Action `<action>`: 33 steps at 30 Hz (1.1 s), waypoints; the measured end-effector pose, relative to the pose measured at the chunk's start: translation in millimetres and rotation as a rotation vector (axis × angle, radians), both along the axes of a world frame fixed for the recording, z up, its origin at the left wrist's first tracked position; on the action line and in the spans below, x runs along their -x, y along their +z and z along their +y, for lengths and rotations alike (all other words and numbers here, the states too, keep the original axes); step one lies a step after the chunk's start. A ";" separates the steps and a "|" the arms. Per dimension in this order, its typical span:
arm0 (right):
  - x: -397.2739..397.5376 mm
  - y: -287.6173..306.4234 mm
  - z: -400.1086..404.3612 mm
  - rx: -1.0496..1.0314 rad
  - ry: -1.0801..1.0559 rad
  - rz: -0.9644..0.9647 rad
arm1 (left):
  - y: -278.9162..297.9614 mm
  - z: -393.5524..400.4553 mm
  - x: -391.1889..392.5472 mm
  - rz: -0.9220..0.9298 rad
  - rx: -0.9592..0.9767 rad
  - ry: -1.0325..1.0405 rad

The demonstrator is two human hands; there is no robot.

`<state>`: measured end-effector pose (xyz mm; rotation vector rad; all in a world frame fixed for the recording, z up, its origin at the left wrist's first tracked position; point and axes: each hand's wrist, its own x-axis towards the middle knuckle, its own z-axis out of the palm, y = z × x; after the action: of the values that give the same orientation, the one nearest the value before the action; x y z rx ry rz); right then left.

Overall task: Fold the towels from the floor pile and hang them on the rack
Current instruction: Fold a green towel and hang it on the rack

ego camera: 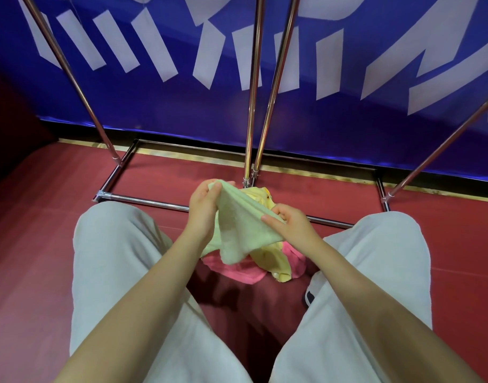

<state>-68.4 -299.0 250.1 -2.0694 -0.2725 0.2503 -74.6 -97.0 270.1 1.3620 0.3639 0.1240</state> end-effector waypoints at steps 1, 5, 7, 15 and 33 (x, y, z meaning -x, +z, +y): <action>-0.1 -1.1 -1.4 0.005 0.004 0.005 | 2.3 3.2 -1.4 -0.002 0.027 0.022; -1.1 -10.6 -11.0 0.075 0.014 0.013 | 5.3 13.4 -4.0 0.011 0.091 0.108; -1.1 -15.4 -16.5 0.120 0.031 0.014 | 7.2 18.0 -4.3 0.003 0.117 0.156; -2.0 -34.1 -36.8 0.405 0.145 0.067 | 6.3 40.4 -6.3 -0.035 0.218 0.353; 19.0 34.7 -25.5 -0.681 -0.214 0.399 | -7.0 -4.3 7.3 0.048 -0.224 0.066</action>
<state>-87.4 -324.5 284.8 -1.3258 0.1036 0.3718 -81.9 -101.3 263.1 1.5766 0.4461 0.1918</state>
